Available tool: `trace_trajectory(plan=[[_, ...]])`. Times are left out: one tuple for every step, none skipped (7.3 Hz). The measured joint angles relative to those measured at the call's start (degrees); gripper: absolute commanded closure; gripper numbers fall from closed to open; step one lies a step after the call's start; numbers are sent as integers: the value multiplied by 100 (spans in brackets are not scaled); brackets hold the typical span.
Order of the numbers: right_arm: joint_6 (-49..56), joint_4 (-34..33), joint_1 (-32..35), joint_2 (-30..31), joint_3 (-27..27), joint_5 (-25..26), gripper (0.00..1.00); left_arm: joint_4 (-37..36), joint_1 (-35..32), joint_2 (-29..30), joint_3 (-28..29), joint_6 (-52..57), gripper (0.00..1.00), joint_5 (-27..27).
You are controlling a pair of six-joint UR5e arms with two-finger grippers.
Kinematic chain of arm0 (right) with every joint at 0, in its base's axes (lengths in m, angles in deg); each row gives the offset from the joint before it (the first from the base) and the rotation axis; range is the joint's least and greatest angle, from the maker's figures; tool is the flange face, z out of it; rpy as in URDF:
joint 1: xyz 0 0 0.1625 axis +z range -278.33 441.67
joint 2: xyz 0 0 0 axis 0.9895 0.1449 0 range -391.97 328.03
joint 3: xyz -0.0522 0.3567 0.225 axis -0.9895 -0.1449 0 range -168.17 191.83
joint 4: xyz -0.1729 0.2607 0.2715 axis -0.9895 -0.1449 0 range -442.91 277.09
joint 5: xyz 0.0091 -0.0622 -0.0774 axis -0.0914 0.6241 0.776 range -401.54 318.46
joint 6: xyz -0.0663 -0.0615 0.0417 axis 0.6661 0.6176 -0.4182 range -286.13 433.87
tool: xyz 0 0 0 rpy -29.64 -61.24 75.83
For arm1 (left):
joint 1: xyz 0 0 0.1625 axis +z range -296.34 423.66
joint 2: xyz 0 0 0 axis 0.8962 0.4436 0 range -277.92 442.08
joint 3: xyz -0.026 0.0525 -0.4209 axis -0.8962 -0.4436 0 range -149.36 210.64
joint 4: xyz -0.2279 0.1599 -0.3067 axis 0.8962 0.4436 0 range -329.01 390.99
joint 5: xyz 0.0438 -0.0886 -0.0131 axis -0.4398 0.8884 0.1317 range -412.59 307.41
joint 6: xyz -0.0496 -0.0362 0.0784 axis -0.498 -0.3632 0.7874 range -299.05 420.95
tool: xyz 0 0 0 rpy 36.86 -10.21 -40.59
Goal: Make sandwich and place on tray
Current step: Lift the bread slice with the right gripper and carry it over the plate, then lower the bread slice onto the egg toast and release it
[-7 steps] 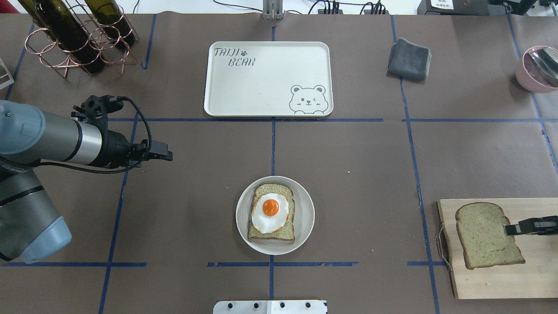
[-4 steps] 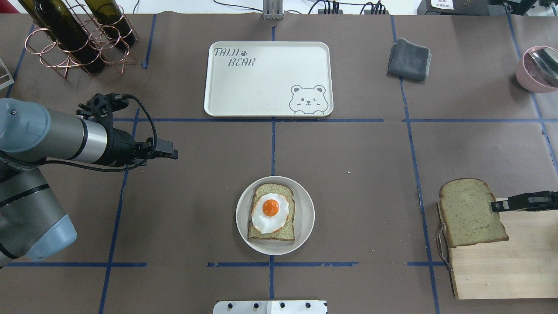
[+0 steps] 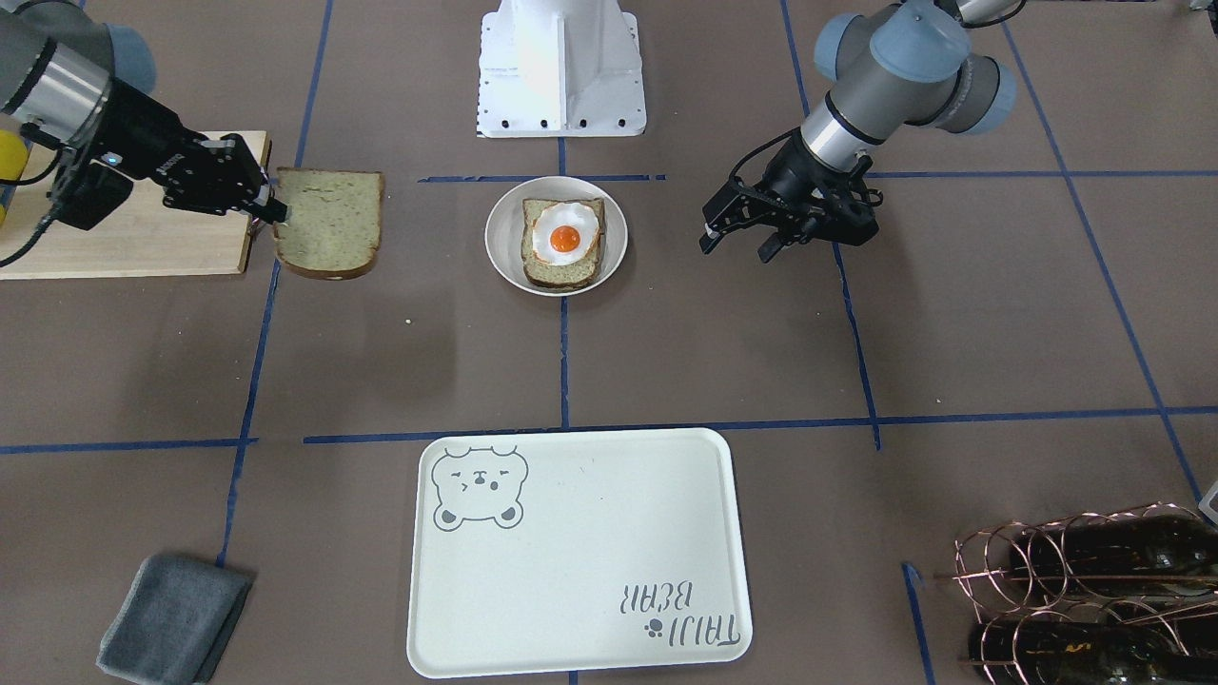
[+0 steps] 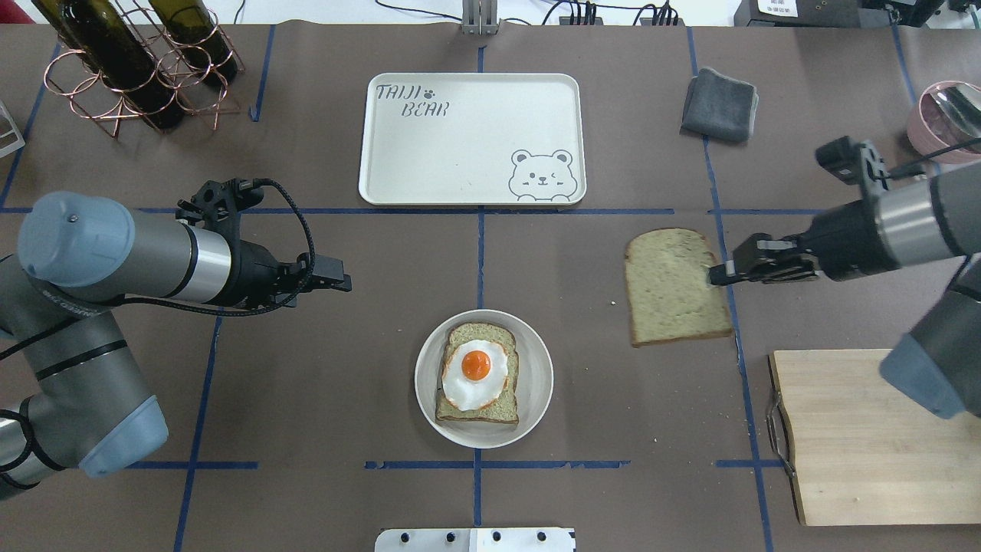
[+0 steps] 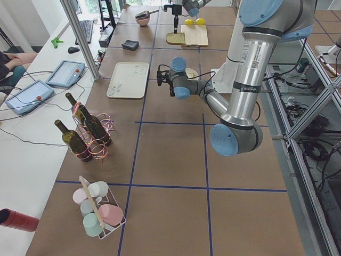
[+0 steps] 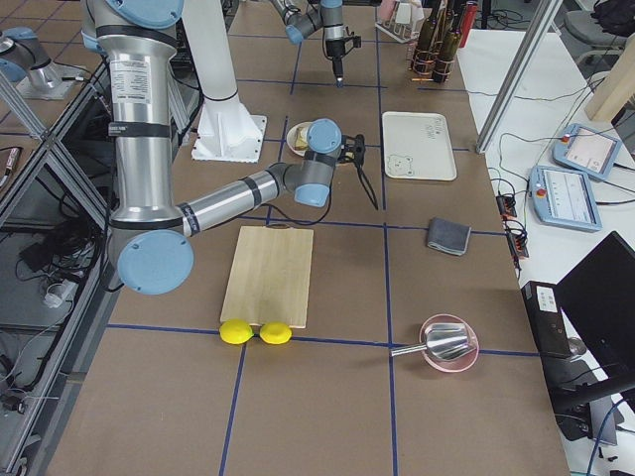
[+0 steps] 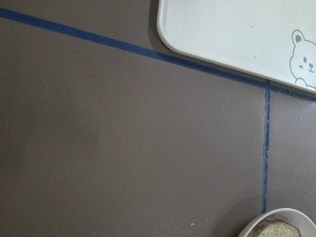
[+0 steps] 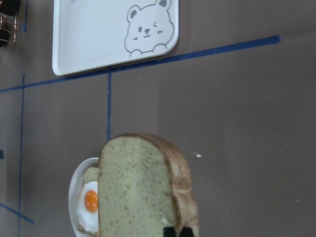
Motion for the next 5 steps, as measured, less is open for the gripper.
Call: trace_trajectory(plan=[[-293, -506, -430, -619, -10, 439, 100, -3, 37, 16, 9, -55, 0, -19], [-520, -1051, -912, -1169, -24, 942, 100, -4, 80, 37, 28, -87, 0, -28], [-623, -1547, -1354, -1556, -35, 1418, 100, -4, 114, 77, 55, -100, 0, -34], [-659, -1862, -1740, -1738, -49, 1839, 100, -4, 129, 108, 76, -104, 0, -37], [-670, -1997, -2037, -1793, -109, 2167, 100, -4, 133, 124, 94, -106, 0, -38]])
